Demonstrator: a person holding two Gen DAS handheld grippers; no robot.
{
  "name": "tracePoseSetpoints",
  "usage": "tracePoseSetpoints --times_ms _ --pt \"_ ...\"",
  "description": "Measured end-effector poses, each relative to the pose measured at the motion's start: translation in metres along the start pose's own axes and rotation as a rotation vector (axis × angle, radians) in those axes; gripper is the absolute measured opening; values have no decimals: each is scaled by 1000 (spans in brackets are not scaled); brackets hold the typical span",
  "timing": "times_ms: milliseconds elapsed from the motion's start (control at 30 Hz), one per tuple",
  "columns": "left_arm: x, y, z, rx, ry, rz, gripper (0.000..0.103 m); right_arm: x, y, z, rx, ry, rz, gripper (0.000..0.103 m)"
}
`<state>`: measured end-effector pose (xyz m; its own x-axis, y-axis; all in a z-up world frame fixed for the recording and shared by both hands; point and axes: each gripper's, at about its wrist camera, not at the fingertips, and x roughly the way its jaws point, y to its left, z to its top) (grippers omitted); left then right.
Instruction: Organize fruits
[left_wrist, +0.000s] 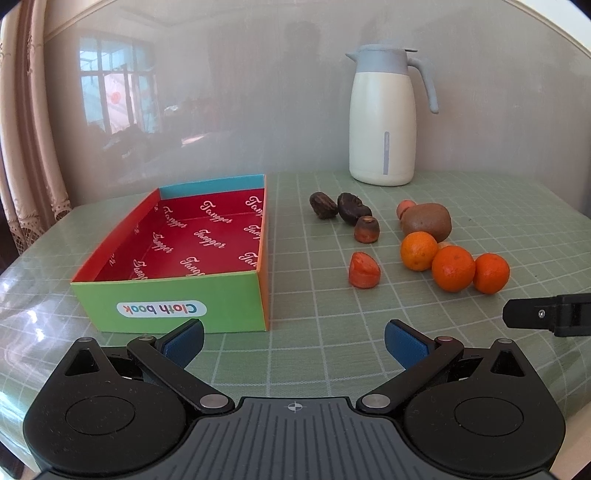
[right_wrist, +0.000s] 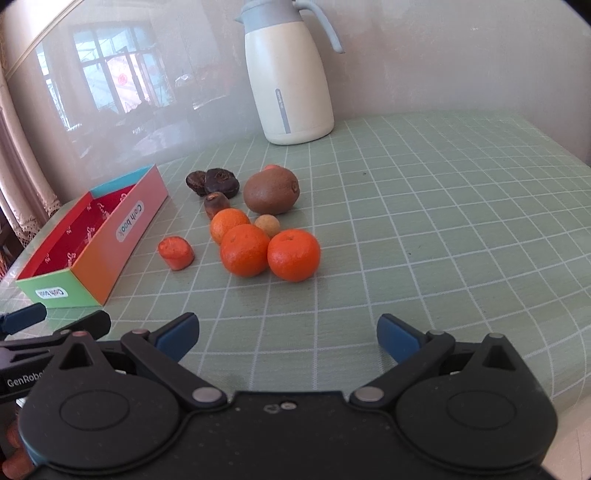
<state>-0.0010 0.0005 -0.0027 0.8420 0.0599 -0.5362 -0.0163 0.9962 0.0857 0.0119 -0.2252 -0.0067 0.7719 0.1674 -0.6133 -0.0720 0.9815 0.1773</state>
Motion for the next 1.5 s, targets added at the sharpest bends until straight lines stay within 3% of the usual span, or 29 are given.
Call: tracePoseSetpoints --times_ms 200,500,667,867,1133,1233,1300,1367,1500 --pt "-6 -7 3 52 -45 4 103 -11 -14 5 81 -28 -16 103" --pt "-3 -32 11 178 -81 -26 103 -25 -56 13 302 -105 -82 103" --pt "6 -48 15 232 -77 -62 103 -28 -69 14 352 -135 -120 103" --pt "20 -64 21 305 -86 -53 103 -32 -79 16 384 -167 -133 103" --pt "61 -64 37 235 21 -145 103 -33 -85 19 394 -177 -277 103" --pt "73 -62 41 204 37 -163 102 -36 -86 19 387 -197 -278 103" --pt "80 -63 42 202 46 -163 98 -40 -85 19 379 -226 -310 103" --pt "88 -65 42 203 77 -179 78 -44 -85 18 373 -261 -369 103" --pt "95 -66 42 177 87 -193 76 -47 -77 21 302 -311 -484 103"
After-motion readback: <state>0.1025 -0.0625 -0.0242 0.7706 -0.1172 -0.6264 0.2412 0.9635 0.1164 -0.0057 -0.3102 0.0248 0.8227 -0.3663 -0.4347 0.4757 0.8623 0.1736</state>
